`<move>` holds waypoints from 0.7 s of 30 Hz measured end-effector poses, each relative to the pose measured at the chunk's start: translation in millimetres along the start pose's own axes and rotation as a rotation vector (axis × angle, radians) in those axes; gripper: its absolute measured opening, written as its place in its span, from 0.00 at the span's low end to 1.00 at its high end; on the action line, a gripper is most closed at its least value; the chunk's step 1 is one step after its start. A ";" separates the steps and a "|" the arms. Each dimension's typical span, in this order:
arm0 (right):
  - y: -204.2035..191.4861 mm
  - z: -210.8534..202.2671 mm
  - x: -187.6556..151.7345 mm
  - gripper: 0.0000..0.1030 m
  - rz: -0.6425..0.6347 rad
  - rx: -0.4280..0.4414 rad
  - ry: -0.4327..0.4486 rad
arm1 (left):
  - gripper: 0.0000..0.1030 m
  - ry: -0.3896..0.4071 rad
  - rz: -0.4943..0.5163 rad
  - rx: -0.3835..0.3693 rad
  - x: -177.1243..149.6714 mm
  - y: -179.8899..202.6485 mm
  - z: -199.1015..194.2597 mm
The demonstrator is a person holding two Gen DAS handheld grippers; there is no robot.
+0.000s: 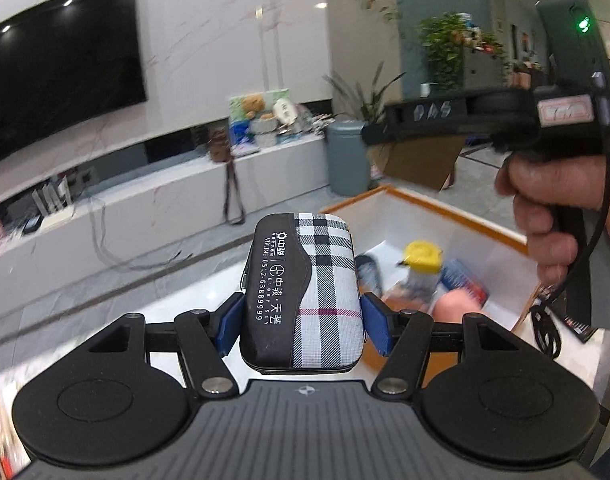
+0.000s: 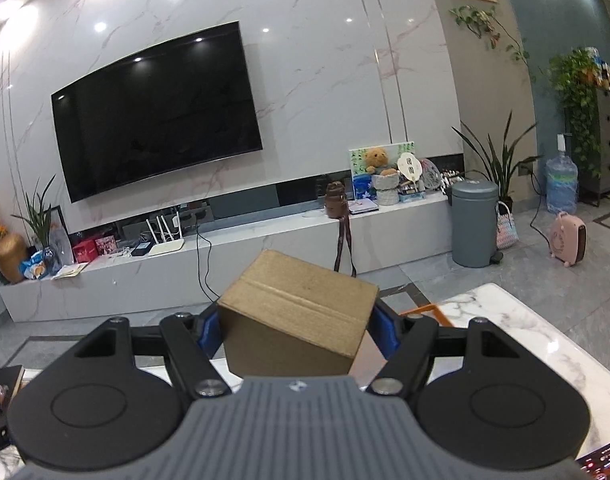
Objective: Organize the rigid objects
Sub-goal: 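Lift and carry the plaid case and cardboard box over the orange box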
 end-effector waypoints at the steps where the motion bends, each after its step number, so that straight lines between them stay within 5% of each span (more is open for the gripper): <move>1: 6.2 -0.5 1.7 0.70 0.003 0.001 -0.010 | 0.70 0.004 0.024 -0.010 5.9 6.3 2.5; 6: 39.6 1.5 6.9 0.70 0.017 -0.016 -0.055 | 0.70 -0.003 0.134 -0.047 27.8 34.3 23.1; 21: 99.8 19.5 2.9 0.70 0.036 -0.084 -0.149 | 0.70 -0.064 0.226 -0.126 32.6 79.1 65.7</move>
Point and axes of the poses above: each gripper's, at about its wrist camera, not at the fingertips, and z roughly the way its jaws point, y to its right, x to its top, the point moved 1 cm from there along z, roughly the way its jaws point, and after that the axes turned 3 degrees about -x, right-handed, at the moved point
